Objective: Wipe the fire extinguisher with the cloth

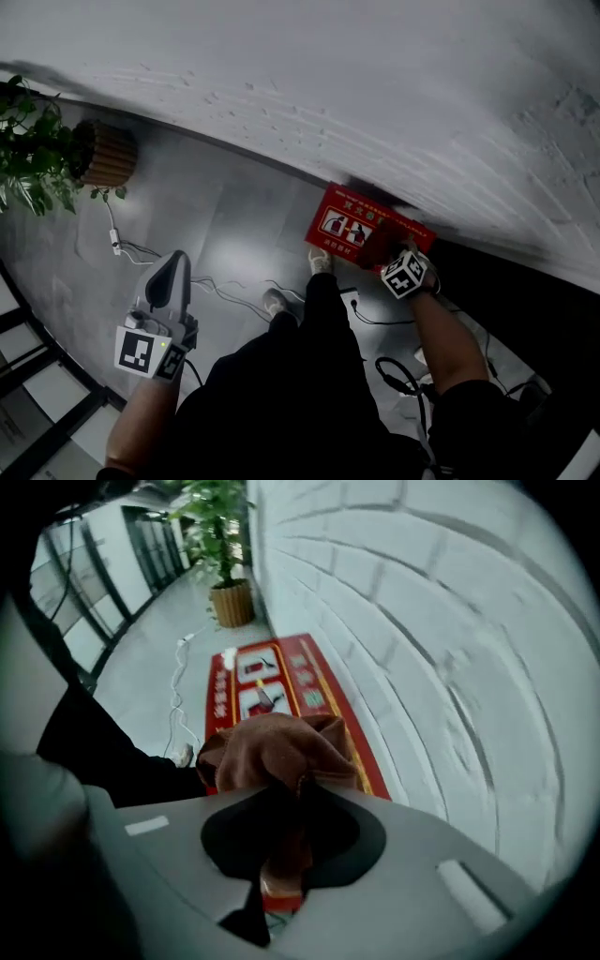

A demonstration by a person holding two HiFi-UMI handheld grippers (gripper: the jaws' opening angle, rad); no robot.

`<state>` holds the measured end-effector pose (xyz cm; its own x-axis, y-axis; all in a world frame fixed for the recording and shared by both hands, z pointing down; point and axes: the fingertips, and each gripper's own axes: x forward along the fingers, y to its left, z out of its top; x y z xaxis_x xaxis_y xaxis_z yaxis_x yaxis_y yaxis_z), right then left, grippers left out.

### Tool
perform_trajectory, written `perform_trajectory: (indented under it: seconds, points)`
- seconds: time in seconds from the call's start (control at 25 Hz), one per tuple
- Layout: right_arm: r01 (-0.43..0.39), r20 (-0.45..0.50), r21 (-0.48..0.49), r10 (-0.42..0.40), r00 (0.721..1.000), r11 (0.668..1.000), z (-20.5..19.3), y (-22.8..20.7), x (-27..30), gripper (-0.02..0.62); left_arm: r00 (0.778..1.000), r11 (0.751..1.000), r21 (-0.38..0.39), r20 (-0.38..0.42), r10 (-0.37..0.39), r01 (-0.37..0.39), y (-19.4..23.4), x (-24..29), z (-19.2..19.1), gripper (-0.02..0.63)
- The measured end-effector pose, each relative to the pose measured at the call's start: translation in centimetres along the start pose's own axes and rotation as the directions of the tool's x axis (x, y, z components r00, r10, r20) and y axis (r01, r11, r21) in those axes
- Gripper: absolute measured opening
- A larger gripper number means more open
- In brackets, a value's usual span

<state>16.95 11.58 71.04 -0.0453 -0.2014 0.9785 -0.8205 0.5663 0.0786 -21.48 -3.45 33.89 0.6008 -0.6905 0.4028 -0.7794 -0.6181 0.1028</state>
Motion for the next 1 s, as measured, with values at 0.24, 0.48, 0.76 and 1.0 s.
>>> perform_trajectory:
  seconds: [0.24, 0.48, 0.76, 1.0]
  points:
    - [-0.086, 0.15, -0.193, 0.116, 0.982, 0.978, 15.4, 7.6, 3.3, 0.051, 0.997, 0.997, 0.022, -0.027, 0.074, -0.073, 2.6, -2.7, 0.2, 0.0]
    - [-0.115, 0.034, -0.282, 0.13, 0.991, 0.952, 17.1, 11.3, 6.4, 0.052, 0.991, 0.991, 0.034, -0.038, 0.129, -0.128, 4.0, -5.4, 0.0, 0.0]
    - [-0.073, 0.012, -0.214, 0.077, 0.997, 0.974, 10.2, 8.8, 4.9, 0.052, 0.996, 0.996, 0.026, -0.048, 0.081, -0.08, 3.3, -4.3, -0.5, 0.0]
    - [-0.007, -0.085, -0.034, 0.004, 0.996, 0.999, -2.3, 5.1, 2.3, 0.052, 0.997, 0.995, 0.063, -0.021, -0.075, 0.076, -1.2, 0.7, 0.9, 0.0]
